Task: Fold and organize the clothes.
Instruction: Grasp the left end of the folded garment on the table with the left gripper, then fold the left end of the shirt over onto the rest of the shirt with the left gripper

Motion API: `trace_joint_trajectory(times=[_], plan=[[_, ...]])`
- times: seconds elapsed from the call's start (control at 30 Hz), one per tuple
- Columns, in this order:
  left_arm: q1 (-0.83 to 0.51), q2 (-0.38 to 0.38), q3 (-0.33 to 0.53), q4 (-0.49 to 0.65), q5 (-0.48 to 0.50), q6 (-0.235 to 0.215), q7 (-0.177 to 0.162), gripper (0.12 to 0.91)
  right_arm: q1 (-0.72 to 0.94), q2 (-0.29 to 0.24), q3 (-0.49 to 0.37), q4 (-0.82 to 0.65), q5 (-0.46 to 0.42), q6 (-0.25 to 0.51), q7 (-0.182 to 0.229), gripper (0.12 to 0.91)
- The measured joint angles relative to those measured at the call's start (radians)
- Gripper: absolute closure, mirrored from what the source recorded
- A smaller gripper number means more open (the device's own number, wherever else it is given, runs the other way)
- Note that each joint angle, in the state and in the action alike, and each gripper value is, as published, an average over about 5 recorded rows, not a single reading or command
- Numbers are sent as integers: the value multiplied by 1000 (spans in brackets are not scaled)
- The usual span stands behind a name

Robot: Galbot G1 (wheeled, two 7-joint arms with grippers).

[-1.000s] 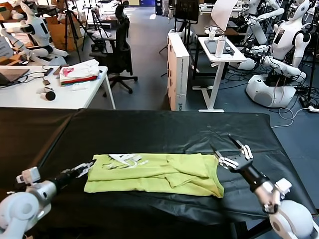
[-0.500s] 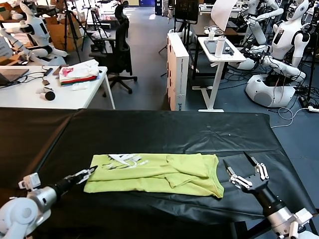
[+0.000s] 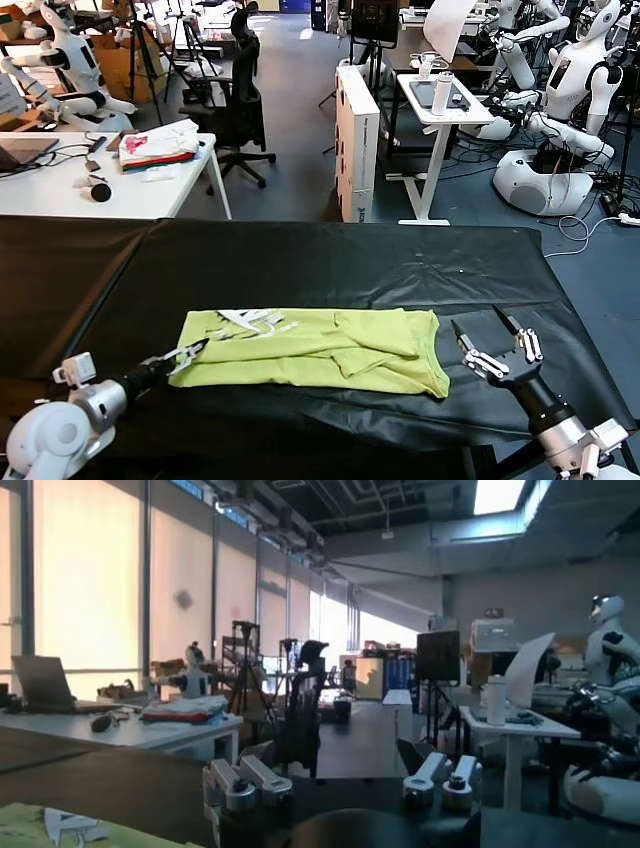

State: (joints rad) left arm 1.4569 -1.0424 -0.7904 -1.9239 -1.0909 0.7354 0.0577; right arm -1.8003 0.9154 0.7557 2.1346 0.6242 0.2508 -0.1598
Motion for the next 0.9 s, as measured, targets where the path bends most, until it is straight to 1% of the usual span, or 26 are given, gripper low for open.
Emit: trace_joint_trajectory(times=[0.13,0.23,0.33,0.37,0.4,0.47,0.5,0.57,0.7,0.8,0.9], plan=[[-1,-1,2,6,4,-1,-1,280,0,3,-2,2,-3,0,1,118],[-1,-3,2,7,7,0,-2,373,4,6,-7,3,-6,-2,3,118],[1,-5,3,7,9,2,-4,533,7,9,-13,3,-13,-4,5,118],[1,-6,3,6,10,2,-4,608,8,10,-14,3,-14,-5,7,118],[2,-6,3,5,12,2,-5,665,9,10,-16,3,-16,-5,10,118],[3,-8,3,0,22,2,-8,774,10,11,-17,4,-17,-7,18,118],[5,-9,2,-4,32,2,-11,812,11,11,-17,5,-17,-7,24,118],[10,-11,-2,-13,63,3,-21,850,13,12,-19,7,-17,-10,41,118],[28,-6,-23,-43,152,3,-38,852,23,19,-31,8,-16,-13,72,118],[46,7,-50,-70,209,3,-42,852,28,27,-42,4,-18,-14,78,118],[71,28,-93,-97,244,3,-43,852,30,33,-54,0,-21,-14,79,118]])
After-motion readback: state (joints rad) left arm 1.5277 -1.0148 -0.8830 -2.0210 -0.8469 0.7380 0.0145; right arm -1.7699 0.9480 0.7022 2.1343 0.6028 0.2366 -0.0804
